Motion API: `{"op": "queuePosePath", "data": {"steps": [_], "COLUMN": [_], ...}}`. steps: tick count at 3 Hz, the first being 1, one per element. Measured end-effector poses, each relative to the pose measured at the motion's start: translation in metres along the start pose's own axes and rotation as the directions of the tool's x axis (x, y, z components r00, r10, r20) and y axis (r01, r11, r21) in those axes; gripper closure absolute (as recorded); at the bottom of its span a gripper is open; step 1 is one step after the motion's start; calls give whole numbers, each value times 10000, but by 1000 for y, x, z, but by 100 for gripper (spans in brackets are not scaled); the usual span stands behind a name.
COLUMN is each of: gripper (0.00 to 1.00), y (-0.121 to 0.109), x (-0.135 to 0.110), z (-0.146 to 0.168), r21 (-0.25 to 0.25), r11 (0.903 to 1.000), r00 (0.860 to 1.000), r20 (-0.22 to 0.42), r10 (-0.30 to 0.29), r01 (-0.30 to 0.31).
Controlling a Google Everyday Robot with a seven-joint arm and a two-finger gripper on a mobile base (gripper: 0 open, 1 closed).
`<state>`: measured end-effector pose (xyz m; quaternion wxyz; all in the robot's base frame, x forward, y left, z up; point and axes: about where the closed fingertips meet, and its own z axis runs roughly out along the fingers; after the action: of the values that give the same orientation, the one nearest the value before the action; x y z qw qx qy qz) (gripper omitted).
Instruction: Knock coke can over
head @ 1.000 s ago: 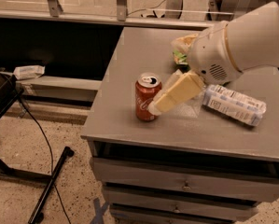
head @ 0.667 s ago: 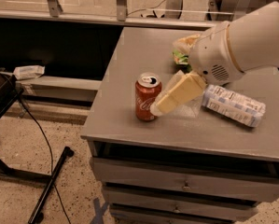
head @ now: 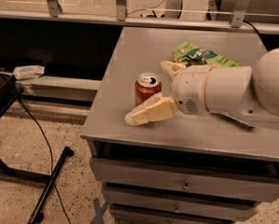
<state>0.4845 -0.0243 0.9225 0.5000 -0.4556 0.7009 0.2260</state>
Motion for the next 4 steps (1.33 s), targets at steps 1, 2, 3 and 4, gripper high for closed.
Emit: {"op": "queuePosePath", "data": {"steps": [1,2,3,4], "gripper": [0,0,2,25], "y": [1,-10,-9,-8], "x": [3,4,-2,-3], "z": [28,44,52,53], "r21": [634,1338,1460,1454], "r11": [9968,9873,9859,9863], "r00": [9917,9772,9728,9728], "r20": [1218,2045,2267,2276], "r10": [409,567,469,437], "r01": [-489,-853,-816,-783]}}
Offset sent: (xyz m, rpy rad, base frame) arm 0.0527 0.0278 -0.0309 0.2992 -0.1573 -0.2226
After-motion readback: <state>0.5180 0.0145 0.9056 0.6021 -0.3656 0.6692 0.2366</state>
